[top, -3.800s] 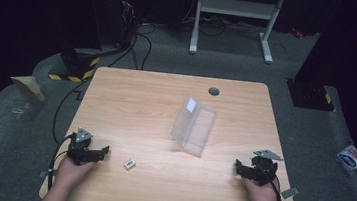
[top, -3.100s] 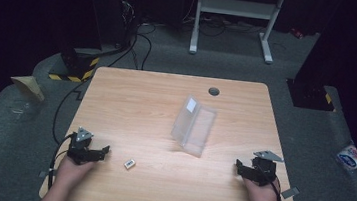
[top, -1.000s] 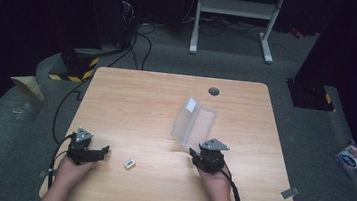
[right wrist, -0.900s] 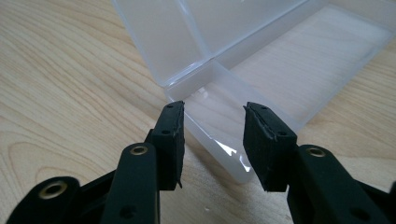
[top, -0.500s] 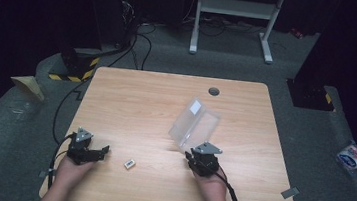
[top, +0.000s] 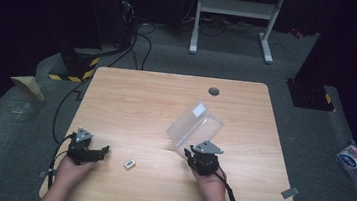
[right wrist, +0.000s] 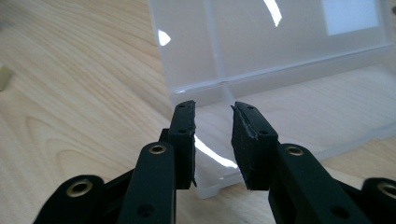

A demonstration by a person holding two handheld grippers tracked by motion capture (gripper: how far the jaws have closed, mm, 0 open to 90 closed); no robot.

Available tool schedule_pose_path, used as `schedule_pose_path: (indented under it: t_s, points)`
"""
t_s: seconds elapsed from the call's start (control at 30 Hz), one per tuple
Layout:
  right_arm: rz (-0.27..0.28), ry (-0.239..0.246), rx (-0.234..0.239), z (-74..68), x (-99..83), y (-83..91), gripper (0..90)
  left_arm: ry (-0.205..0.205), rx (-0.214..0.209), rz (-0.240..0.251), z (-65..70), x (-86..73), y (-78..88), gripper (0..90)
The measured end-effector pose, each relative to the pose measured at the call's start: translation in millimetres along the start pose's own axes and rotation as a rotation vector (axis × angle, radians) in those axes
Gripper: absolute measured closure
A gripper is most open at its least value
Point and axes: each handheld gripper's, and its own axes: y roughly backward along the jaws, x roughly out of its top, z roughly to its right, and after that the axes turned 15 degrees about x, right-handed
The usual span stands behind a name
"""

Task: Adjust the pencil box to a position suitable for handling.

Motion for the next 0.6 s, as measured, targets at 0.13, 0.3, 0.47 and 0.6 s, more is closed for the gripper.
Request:
schedule_pose_path:
  t_s: [0.13,0.3,0.47,0.6]
  points:
    - [-0.001,-0.019,-0.027,11.6,1.9,-0.3,67.0,0.000,0.001,0.002,0.0,-0.1,0.0,14.6]
    - [-0.008,-0.030,-0.056,23.7,3.0,-1.3,66.0,0.000,0.002,0.002,0.0,-0.2,0.1,14.7]
    - [-0.030,-0.041,-0.054,29.6,1.1,-4.4,68.6,0.000,0.001,0.002,0.0,-0.2,0.1,14.8]
    - [-0.051,-0.038,-0.047,30.6,-0.5,-8.1,73.1,0.000,0.001,0.002,-0.1,-0.2,0.1,14.8]
